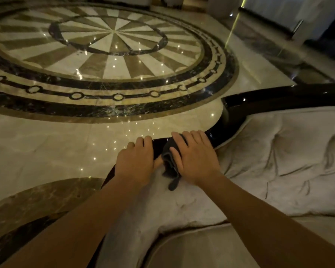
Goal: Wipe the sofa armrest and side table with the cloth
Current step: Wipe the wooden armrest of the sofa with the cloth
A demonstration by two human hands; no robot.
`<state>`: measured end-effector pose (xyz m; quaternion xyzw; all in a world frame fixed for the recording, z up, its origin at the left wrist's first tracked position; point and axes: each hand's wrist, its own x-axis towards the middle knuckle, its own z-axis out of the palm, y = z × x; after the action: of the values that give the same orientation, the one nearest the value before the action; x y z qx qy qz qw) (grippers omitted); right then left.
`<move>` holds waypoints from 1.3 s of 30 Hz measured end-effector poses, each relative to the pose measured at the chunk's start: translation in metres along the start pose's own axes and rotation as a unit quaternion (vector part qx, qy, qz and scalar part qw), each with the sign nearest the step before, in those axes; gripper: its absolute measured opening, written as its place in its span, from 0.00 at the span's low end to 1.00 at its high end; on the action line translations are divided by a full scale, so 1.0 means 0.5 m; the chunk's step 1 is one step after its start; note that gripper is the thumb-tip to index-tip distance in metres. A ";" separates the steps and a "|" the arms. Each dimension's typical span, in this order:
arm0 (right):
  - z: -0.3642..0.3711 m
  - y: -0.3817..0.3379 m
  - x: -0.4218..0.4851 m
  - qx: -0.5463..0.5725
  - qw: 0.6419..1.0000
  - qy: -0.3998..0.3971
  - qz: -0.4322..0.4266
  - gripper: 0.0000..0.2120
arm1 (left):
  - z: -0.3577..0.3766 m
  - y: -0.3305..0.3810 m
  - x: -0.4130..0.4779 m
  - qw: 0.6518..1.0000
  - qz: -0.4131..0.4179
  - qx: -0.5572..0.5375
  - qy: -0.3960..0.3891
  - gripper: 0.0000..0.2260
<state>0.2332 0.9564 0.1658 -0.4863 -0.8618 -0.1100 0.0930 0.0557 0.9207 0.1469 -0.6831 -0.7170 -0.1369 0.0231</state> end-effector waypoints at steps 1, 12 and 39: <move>-0.010 0.015 0.002 -0.020 1.000 -0.015 -0.003 0.24 | -0.002 0.022 0.016 1.000 0.023 0.008 0.006 0.21; -0.168 0.070 0.092 -0.520 0.776 -0.301 -0.191 0.21 | 0.007 0.045 0.030 0.998 0.051 0.007 0.038 0.23; -0.301 0.325 0.005 0.169 0.970 0.052 0.169 0.30 | 0.009 0.061 0.034 0.998 0.033 0.052 0.035 0.20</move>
<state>0.3794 0.9980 0.3270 -0.5962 -0.7670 0.0295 0.2355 0.0853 0.9390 0.1513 -0.6994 -0.6987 -0.1224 0.0878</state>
